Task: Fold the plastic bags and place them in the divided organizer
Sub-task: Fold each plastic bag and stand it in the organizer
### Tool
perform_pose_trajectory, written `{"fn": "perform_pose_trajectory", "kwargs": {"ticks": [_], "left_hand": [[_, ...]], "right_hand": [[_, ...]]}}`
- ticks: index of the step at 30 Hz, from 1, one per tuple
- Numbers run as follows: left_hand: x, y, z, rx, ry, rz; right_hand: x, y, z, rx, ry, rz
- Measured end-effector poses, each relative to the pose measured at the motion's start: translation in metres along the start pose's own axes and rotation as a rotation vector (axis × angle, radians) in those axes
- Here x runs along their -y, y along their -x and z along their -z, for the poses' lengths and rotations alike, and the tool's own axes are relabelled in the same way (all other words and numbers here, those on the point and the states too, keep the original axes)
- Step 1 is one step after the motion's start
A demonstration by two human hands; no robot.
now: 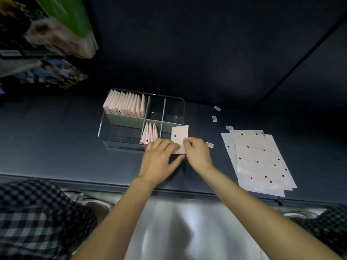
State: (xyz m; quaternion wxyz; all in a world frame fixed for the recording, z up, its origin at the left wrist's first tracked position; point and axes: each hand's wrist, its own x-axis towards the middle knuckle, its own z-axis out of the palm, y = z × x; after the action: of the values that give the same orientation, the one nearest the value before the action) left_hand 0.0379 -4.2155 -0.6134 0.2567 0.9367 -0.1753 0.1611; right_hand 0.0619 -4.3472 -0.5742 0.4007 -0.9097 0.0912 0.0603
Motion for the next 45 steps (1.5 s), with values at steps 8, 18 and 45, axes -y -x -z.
{"fn": "perform_pose_trajectory", "kwargs": {"ticks": [8,18,45], "left_hand": [[0.047,-0.017,-0.007,0.225,-0.283,0.261],[0.079,-0.023,-0.005,0.382,-0.369,0.126],[0.065,-0.004,0.003,0.085,-0.195,0.214]], "right_hand": [[0.020,-0.028,-0.012,0.029,0.099,0.077],[0.032,-0.046,-0.029,0.042,0.165,0.052],[0.003,-0.028,-0.048,0.118,0.039,0.131]]}}
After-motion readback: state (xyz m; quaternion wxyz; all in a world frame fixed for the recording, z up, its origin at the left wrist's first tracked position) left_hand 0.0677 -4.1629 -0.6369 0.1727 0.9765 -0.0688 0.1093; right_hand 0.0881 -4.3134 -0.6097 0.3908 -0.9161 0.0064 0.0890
